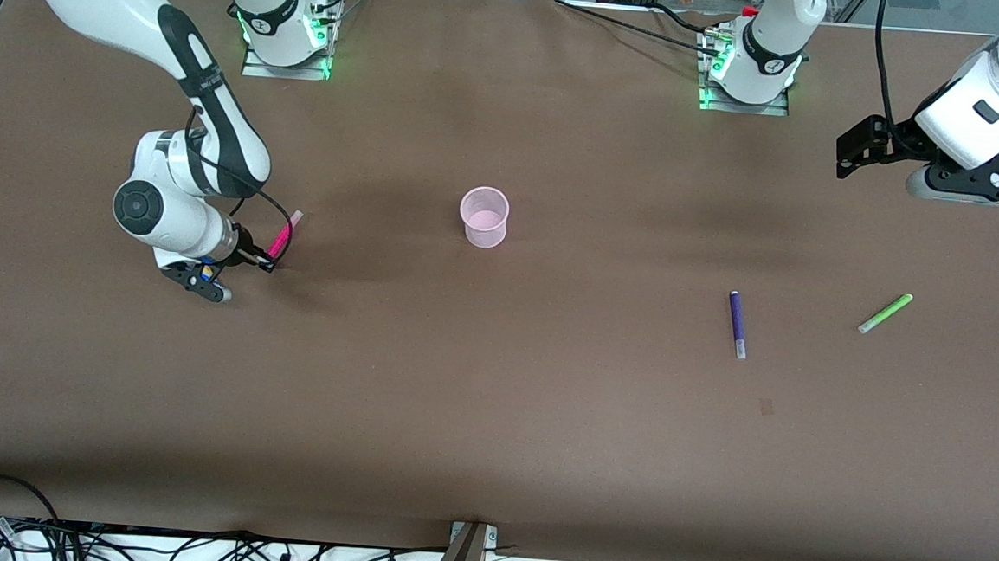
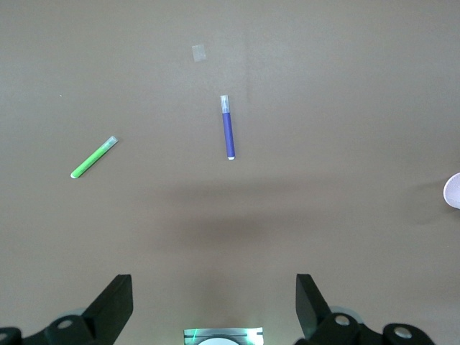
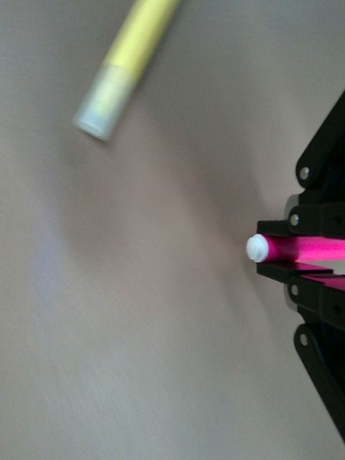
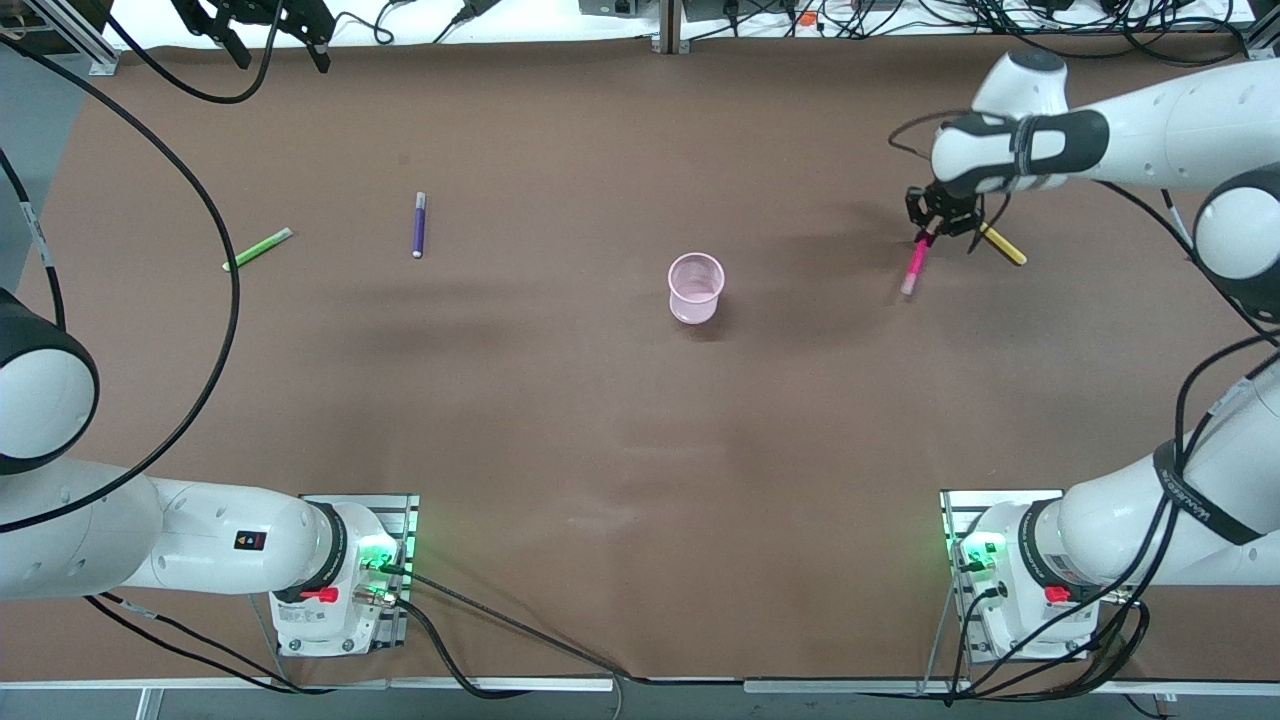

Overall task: Organize pens into pink holder with both arms
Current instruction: 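Close the right gripper on the pink marker and lift it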

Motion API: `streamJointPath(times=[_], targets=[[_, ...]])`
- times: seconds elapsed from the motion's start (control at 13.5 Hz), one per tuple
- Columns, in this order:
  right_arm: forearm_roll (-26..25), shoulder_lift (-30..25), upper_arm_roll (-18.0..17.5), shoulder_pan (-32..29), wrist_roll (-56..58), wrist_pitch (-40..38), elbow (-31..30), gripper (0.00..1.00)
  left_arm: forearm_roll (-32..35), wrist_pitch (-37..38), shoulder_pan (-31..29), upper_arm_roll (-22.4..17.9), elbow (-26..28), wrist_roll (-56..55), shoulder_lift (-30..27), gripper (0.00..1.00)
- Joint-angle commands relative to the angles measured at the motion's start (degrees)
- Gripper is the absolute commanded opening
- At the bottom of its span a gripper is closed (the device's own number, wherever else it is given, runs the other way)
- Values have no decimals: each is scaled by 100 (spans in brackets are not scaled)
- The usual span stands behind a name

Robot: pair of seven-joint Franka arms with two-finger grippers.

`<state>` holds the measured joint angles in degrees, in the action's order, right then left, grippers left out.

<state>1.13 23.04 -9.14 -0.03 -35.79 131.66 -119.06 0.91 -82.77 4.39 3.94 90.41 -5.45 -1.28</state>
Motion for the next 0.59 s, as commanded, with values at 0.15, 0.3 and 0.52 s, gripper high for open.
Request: streamJointPath(times=[0.15,0.3,0.52], targets=[[-77,-581,-879,318,-2183,-1686,1093,0,58,112,1,-8,-129,-8,32,100],[-104,-572,-879,704,-2676,-1801,1489,0,58,112,1,-8,-120,-8,32,100],[-1127,-397,-879,1512,-3939,-1793,2060,0,58,112,1,-8,-120,-8,32,100]])
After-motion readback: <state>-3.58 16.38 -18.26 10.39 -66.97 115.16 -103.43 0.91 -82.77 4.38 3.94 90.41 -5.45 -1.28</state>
